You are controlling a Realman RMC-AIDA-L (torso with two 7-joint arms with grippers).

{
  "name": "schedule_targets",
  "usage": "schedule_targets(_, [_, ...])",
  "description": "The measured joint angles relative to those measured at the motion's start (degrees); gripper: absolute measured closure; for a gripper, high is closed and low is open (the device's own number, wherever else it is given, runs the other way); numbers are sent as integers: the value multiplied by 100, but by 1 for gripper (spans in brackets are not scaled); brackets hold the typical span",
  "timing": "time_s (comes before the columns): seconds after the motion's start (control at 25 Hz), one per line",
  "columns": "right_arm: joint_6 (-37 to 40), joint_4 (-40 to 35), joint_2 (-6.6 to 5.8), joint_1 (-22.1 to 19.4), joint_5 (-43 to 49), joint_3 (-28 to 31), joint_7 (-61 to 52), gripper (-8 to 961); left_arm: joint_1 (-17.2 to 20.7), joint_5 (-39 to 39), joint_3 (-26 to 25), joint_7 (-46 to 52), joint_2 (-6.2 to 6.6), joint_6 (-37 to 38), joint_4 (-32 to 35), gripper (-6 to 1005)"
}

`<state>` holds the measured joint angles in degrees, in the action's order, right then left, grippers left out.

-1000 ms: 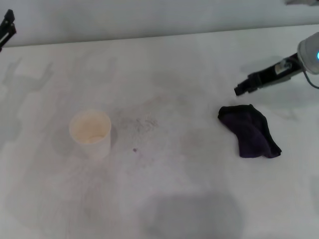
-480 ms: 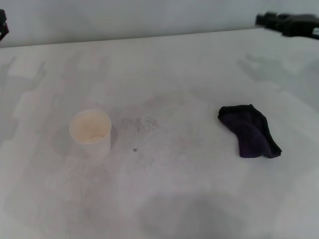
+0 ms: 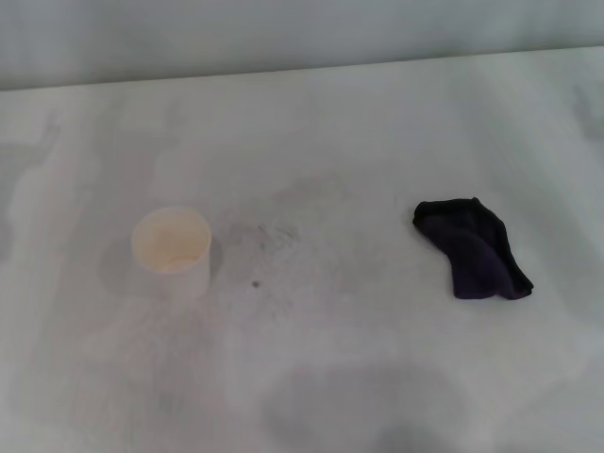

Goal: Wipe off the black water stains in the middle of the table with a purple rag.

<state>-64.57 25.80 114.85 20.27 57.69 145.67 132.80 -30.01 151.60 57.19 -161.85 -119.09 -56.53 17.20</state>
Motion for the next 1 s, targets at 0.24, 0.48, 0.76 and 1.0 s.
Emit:
schedule_targets(0.24, [747, -290, -7, 134, -606, -34, 1584, 554, -4, 608, 3, 1, -28, -344, -257, 112])
schedule_targets(0.48, [1335, -310, -6, 292, -658, -1, 2006, 448, -22, 703, 27, 3, -27, -314, -385, 111])
schedule_targets(0.76, [655, -669, 31, 199, -963, 10, 2289, 237, -70, 689, 32, 3, -11, -437, -420, 111])
schedule_targets(1.0, [538, -920, 34, 168, -1171, -25, 2436, 125, -7, 652, 40, 1, 6, -560, -429, 111])
